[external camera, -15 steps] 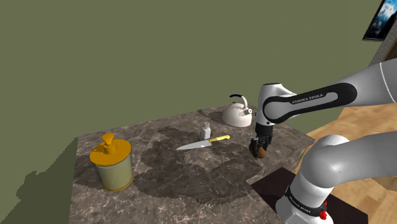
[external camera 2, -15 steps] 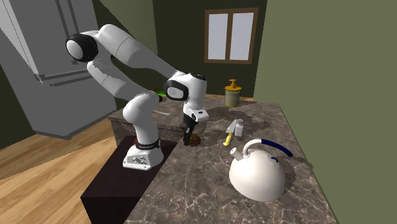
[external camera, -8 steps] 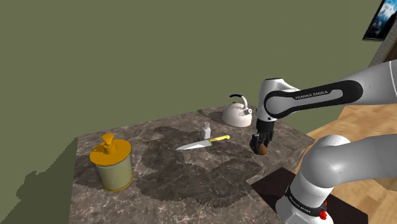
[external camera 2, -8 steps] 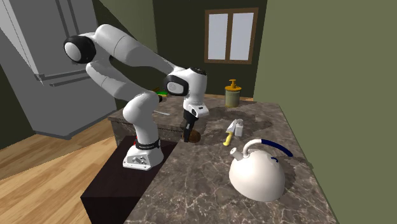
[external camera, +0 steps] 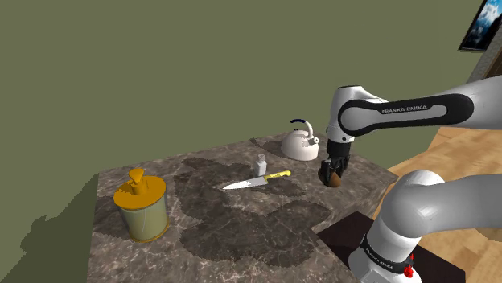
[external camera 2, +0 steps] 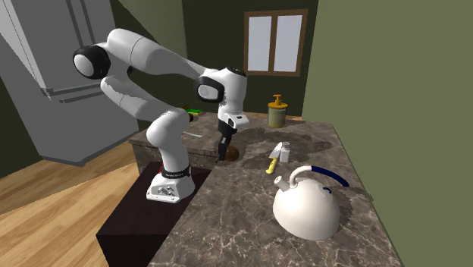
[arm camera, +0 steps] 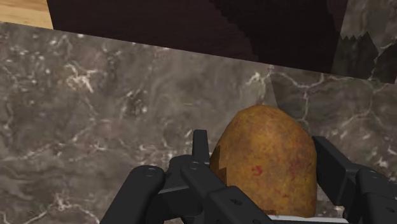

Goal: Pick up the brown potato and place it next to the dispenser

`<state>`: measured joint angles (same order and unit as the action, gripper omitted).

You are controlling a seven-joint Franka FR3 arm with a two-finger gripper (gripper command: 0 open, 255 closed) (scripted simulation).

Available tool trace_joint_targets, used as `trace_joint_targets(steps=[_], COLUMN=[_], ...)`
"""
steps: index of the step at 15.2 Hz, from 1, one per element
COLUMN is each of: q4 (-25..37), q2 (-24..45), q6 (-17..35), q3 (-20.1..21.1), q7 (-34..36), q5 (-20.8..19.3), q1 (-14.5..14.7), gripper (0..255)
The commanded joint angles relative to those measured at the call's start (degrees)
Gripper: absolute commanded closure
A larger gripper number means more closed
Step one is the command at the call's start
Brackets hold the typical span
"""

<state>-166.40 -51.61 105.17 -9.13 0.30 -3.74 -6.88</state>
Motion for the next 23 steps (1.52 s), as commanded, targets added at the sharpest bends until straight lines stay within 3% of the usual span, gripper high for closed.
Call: trace_joint_targets(steps=[1, 23], q4=[1.2, 17.6], q2=[-0.8, -1.9], q6=[-2.0, -19.5], q3=[0.1, 1.8], q7=[0.0, 0.8], q5=[0.1, 1.8], q1=[0.0, 0.8], gripper=[255, 255])
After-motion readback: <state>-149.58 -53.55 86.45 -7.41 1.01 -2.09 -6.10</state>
